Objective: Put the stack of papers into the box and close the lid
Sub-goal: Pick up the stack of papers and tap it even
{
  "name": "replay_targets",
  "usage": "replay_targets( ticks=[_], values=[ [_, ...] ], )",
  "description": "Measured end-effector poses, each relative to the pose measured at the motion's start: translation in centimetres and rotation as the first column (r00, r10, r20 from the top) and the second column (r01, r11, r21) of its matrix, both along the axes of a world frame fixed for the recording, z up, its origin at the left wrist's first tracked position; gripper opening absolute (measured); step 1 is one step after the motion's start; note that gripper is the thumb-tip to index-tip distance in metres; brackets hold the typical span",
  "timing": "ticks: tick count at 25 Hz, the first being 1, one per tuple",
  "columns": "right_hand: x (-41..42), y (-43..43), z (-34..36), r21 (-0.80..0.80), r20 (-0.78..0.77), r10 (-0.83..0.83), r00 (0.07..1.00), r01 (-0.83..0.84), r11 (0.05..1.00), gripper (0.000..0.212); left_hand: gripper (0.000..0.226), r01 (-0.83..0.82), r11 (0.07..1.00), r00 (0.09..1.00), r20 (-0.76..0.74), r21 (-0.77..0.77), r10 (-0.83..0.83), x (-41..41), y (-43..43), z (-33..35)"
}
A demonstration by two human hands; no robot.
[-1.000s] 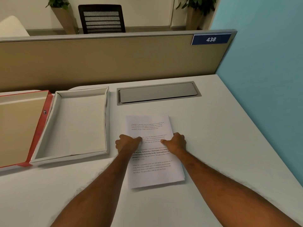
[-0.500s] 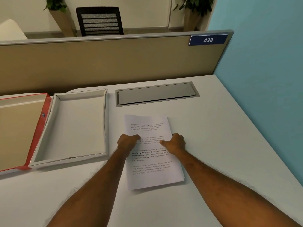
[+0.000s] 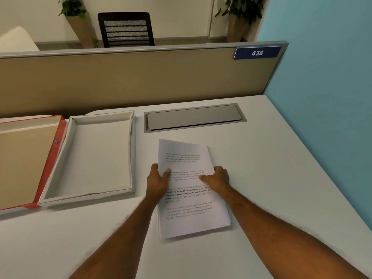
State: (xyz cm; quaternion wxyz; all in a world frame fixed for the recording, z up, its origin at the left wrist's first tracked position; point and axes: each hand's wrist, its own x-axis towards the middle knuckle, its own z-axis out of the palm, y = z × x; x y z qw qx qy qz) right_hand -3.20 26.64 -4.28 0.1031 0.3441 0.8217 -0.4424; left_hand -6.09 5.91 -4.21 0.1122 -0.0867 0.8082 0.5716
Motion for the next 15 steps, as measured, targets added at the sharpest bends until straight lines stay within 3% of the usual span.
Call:
replay_targets(
  ticks=[4,7,8,11,15],
  values=[
    [0.5,0.8,0.7,-0.268,-0.17,-0.168,0.971,0.118,0.956,0.07,0.025,-0.004,0.993,0.99,-0.139,0.122,0.021,1.2,-0.5,1.2],
    [0.5,1.5,2.2,-0.556,-0.199,-0.164,0.966,0.026,0.831,0.06,0.025,-0.006,0.976,0.984,-0.171,0.219,0.044,1.4,-0.6,3.0],
    [0.4,1.6,3.1,-0.572,-0.243,-0.131,0.961,-0.033,0.819,0.05,0.024,-0.002,0.973,0.979,-0.199,0.229,0.049,1.4,-0.7,3.8],
    [0.0,1.4,6.0,-0.413,-0.461,-0.07,0.885,-0.143,0.899,0.024,0.019,0.004,0.963,0.941,-0.327,0.268,0.087,1.2,-0.7,6.4],
    [1.1,0.2,7.9,-0.307,-0.657,-0.079,0.75,-0.171,0.936,0.024,0.021,0.073,0.956,0.855,-0.511,0.283,0.086,1.9,-0.2,8.7]
  ],
)
